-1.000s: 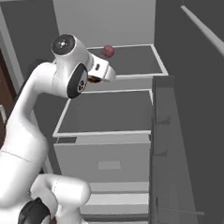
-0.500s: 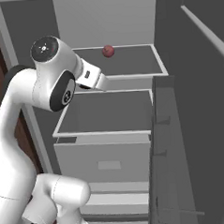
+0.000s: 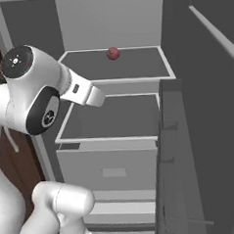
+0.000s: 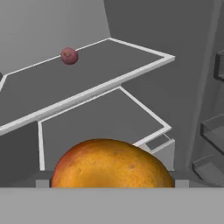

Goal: Pick up the kiwi and mango from the fridge and place one fruit on each plate on the dining counter.

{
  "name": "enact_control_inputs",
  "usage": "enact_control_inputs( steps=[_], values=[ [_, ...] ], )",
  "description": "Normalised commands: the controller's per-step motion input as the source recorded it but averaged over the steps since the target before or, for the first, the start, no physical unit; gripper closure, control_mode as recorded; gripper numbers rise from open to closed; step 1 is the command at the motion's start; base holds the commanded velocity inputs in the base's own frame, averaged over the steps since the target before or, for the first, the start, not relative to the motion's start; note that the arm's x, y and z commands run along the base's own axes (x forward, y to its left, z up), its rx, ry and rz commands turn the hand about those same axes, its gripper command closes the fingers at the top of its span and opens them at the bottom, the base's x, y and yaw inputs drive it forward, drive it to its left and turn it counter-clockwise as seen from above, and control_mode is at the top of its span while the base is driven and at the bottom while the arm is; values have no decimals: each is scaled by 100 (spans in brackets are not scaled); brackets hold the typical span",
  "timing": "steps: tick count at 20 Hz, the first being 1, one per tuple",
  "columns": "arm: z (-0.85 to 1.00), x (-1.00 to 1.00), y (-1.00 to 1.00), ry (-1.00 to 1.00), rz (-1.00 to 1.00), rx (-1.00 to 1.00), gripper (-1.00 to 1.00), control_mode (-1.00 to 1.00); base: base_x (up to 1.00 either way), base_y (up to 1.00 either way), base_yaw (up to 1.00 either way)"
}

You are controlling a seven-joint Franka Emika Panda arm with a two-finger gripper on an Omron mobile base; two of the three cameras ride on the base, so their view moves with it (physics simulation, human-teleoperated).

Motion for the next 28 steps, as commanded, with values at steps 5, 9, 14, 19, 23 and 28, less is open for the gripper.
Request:
enact_control_inputs(
  steps=[5,9,14,19,23,28],
  values=[
    [0,0,0,0,0,0,100,100,-98,28,0],
    [0,0,0,0,0,0,100,100,-100,35,-1],
    [0,0,0,0,0,0,100,100,-100,35,-2],
    [0,0,0,0,0,0,100,100,-100,28,-3],
    [0,0,0,0,0,0,100,100,-100,22,-4],
    [0,0,0,0,0,0,100,100,-100,4,-7]
  ],
)
